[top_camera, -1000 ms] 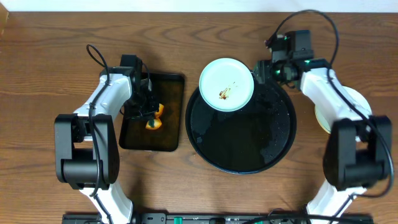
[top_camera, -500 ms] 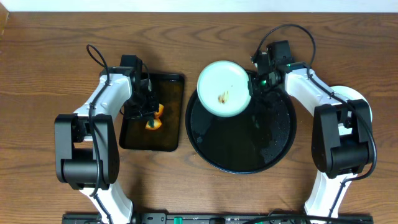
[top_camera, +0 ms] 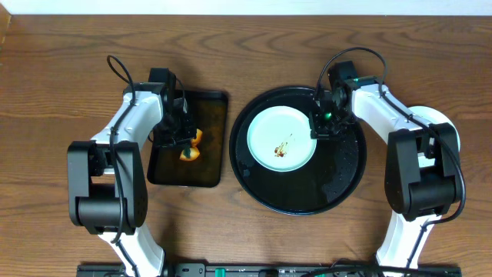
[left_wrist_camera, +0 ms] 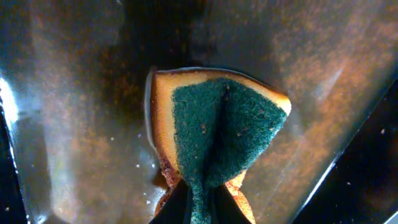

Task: Clean dirty plates on tray and stack at the side
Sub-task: 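Reach the right gripper to the last light-blue plate and grip its rim, then lift the sponge with the left gripper from the black tray toward the plate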

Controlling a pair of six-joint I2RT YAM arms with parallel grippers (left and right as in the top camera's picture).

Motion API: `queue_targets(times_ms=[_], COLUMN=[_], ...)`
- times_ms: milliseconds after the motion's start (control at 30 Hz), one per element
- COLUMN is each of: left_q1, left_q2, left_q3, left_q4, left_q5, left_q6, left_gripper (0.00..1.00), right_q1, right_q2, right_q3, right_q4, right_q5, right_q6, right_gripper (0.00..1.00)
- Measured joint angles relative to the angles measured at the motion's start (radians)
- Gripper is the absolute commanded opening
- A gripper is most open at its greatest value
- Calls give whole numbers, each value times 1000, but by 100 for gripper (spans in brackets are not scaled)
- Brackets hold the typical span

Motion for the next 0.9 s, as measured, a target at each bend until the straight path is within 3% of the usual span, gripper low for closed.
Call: queue_targets(times_ms=[367,500,700,900], left_q1=[-5,-10,-31,-47], left_q2=[-17,-17,-17,-17], left_q3=[0,0,-6,-10], left_q4=[179,127,-24,61], left_q5=[-88,-93,31,-63], left_q6=[-52,-57,18,-10], left_gripper=[8,8,8,11], right_q1=[2,2,2,2], right_q2=[0,0,0,0], right_q3=[0,0,0,0], right_q4=[-10,-13,-14,-19], right_q5=[2,2,2,2], right_q6=[1,1,3,3], right_gripper=[1,1,1,1])
